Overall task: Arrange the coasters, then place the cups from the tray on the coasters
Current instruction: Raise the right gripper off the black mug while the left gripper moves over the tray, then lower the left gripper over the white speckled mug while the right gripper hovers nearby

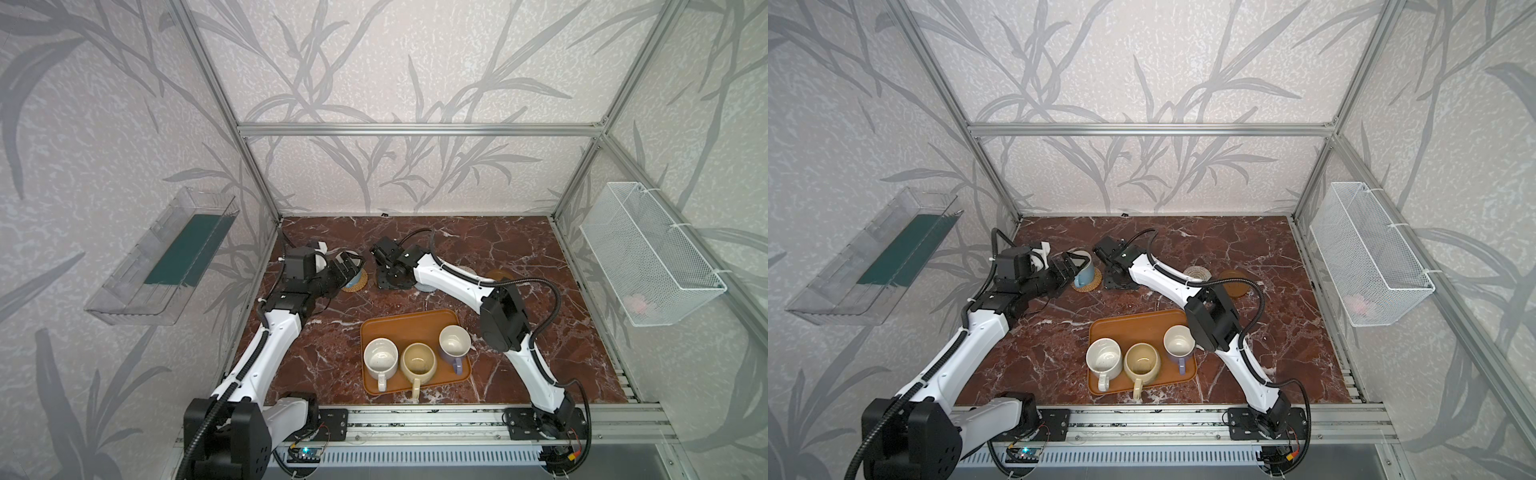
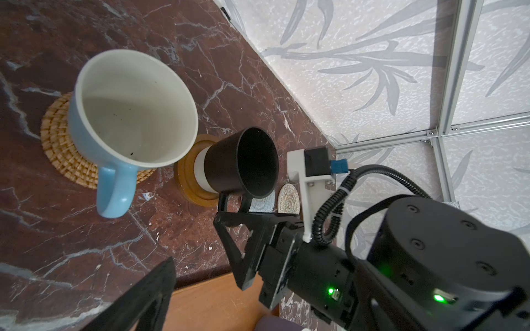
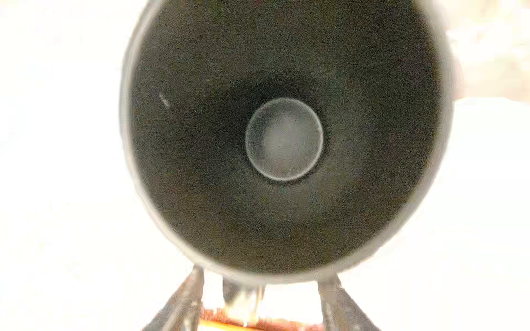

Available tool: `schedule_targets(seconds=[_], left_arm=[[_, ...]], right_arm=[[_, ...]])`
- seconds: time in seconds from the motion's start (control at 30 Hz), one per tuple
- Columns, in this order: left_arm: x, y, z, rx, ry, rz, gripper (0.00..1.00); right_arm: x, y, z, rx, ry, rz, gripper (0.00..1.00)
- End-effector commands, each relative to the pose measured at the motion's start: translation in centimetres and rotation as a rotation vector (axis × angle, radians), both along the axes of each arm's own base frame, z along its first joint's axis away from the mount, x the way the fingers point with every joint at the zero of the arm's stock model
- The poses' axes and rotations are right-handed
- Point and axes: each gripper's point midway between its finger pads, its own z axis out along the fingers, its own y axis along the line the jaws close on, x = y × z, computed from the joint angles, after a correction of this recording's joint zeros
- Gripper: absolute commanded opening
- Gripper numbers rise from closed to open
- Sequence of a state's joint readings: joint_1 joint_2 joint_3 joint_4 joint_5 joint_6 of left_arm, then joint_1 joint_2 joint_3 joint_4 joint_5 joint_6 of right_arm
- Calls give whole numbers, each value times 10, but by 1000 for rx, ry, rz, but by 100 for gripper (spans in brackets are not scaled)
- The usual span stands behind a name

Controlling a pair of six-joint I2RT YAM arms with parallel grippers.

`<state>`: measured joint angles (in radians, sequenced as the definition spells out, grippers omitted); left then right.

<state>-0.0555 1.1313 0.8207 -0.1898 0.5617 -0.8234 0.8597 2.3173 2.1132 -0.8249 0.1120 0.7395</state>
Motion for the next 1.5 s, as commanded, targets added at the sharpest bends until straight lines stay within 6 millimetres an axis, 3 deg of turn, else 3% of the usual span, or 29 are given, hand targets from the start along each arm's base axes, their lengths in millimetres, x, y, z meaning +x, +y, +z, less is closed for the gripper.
schedule_targets(seconds=[0.0, 0.2, 0.23, 0.27, 0.57, 0.73, 0.9, 1.13, 1.37, 1.47], left_arm=[[-12, -3, 25, 5, -30, -45, 99], [-37, -8, 20, 42, 16, -118, 99], [-41, -9, 17, 38, 35, -133, 99], [-45, -11, 16, 37, 46, -144, 99], [-83, -21, -13, 237, 177, -188, 99], [-107, -33, -19, 313, 208, -239, 99], [-135, -33, -33, 457, 266, -281, 100], [-173, -41, -56, 535, 352, -357, 99], [-200, -56, -72, 554, 389, -425, 99], [-214, -53, -80, 595, 420, -430, 99]], right_arm=[[-11, -7, 51, 33, -52, 26, 72], [-34, -17, 80, 79, -69, 75, 83], [-39, -20, 84, 84, -66, 83, 92], [-43, -25, 87, 86, -66, 90, 94], [-88, -61, 123, 204, -126, 158, 99], [-119, -78, 124, 169, -125, 292, 99], [-142, -93, 112, 190, -109, 310, 99], [-170, -89, 91, 173, -55, 406, 99], [-178, -90, 87, 135, -54, 424, 99], [-179, -91, 87, 144, -61, 413, 99]])
